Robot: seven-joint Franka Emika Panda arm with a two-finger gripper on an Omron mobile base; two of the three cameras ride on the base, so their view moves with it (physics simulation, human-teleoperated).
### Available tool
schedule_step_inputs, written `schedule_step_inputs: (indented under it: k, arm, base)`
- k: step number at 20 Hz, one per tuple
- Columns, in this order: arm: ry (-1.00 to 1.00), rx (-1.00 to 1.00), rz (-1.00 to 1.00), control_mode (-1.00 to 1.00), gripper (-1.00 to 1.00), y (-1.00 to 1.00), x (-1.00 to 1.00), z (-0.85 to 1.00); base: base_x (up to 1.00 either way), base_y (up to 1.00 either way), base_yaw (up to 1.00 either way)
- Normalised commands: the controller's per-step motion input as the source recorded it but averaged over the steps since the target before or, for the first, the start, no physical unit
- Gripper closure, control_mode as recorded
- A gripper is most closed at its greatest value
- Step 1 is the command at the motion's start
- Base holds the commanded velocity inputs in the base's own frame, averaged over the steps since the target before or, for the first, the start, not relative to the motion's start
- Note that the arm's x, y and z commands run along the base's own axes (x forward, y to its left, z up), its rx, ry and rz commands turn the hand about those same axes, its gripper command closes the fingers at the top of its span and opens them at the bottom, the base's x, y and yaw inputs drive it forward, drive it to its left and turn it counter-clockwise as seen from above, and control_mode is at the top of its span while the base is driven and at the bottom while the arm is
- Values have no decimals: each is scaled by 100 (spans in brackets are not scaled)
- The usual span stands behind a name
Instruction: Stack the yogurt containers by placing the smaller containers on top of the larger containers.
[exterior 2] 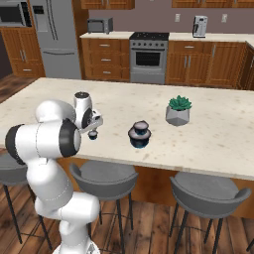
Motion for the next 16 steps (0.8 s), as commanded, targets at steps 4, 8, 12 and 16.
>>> schedule_step_inputs:
  k: [4,8,12,16]
  arm:
    - [0,-1,0,-100,-100,0,11,0]
    - [0,-2,0,-100,-100,4,9,-4]
    - [0,-2,0,-100,-100,7,12,-11]
    - [0,-2,0,-100,-100,6,12,-11]
  base:
    - [0,0,0]
    - [0,0,0]
    - [0,0,0]
    - [0,0,0]
